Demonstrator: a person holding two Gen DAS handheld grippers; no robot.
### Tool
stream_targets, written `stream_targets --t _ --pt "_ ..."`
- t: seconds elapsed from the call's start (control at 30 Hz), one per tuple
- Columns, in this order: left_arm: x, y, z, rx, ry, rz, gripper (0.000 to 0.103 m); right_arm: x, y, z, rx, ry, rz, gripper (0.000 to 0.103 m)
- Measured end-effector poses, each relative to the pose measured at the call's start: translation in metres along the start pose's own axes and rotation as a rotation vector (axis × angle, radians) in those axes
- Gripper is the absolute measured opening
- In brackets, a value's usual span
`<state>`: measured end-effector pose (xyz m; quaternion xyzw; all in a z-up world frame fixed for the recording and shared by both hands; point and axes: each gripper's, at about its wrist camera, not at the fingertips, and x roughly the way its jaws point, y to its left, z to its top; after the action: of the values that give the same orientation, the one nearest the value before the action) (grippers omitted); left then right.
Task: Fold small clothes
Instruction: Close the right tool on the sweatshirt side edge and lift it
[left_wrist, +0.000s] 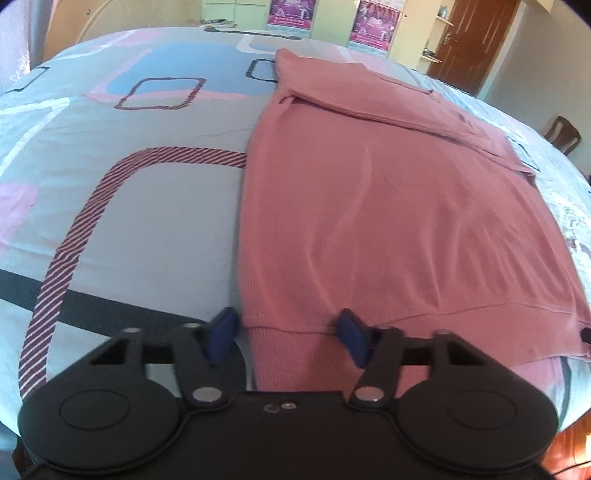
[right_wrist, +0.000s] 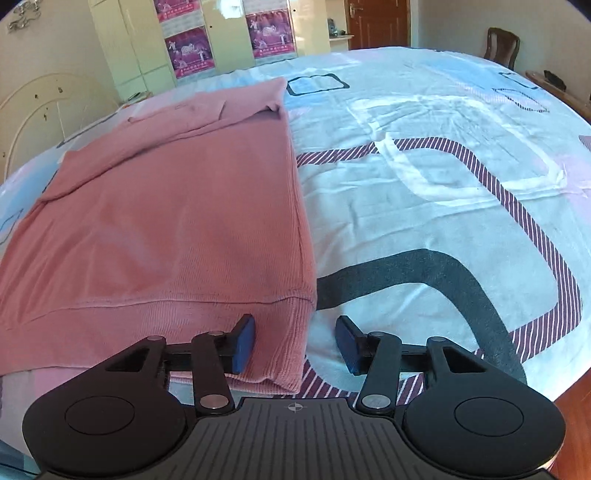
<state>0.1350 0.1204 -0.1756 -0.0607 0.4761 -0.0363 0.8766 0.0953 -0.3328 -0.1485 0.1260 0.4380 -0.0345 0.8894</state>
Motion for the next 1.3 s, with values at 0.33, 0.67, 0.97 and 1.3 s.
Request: stream_targets --t 0.33,0.67,0.97,1.3 --pt "-0.003 -0.008 -0.002 0.006 0.056 -0.035 0.028 0.000 0.005 -0.001 0.012 0.002 0.025 0.024" --pt "-0.001 -0.001 0.000 -0.048 0.101 -0.124 0.024 0.002 0.008 0.001 0.013 0.016 0.036 0.015" --pt "-0.011 0.004 0.029 -0.094 0.038 -0.220 0.004 -0.013 -0.004 0.020 0.147 -0.014 0.144 0.010" --pt "0.003 -0.013 0.134 -0.184 -0.112 -0.319 0.004 0.000 -0.004 0.107 0.252 -0.118 0.282 0.009"
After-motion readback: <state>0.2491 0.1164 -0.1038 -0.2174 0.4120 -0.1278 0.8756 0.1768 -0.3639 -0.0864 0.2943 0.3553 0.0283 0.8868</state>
